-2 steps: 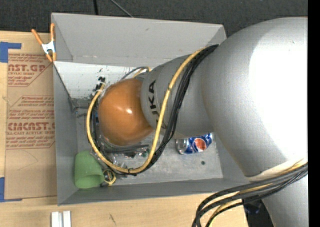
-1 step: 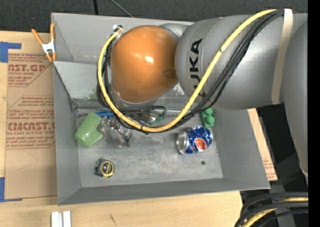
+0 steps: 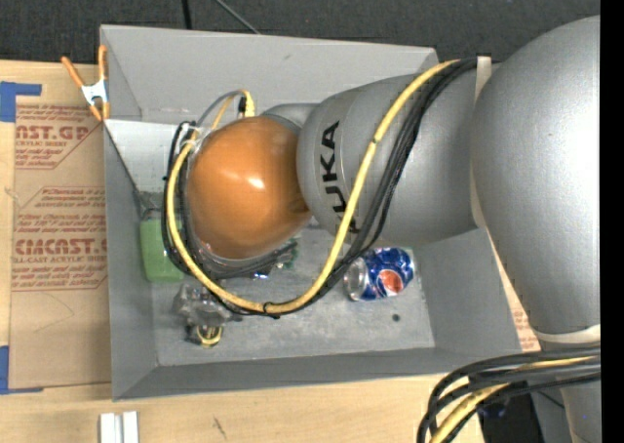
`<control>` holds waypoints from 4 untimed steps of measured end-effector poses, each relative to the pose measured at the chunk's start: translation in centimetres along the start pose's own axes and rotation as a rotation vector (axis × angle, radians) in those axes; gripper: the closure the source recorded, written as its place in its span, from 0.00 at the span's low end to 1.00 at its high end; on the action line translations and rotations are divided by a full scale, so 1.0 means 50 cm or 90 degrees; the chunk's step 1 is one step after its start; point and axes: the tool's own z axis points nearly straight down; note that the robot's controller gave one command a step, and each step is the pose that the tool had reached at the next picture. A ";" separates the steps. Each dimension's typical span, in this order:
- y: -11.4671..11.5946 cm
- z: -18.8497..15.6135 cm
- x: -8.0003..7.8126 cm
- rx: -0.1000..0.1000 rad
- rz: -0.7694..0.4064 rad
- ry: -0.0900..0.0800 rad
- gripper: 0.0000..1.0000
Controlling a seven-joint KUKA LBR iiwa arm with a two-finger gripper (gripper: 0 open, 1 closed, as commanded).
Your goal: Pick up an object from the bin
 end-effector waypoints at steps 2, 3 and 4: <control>-0.022 0.144 0.095 -0.001 -0.009 0.001 0.00; -0.024 0.133 0.089 0.003 -0.010 -0.002 1.00; -0.052 -0.075 0.037 0.008 -0.028 -0.005 1.00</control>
Offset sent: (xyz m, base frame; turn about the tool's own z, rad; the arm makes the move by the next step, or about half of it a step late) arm 0.0000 0.0000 0.0000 0.0000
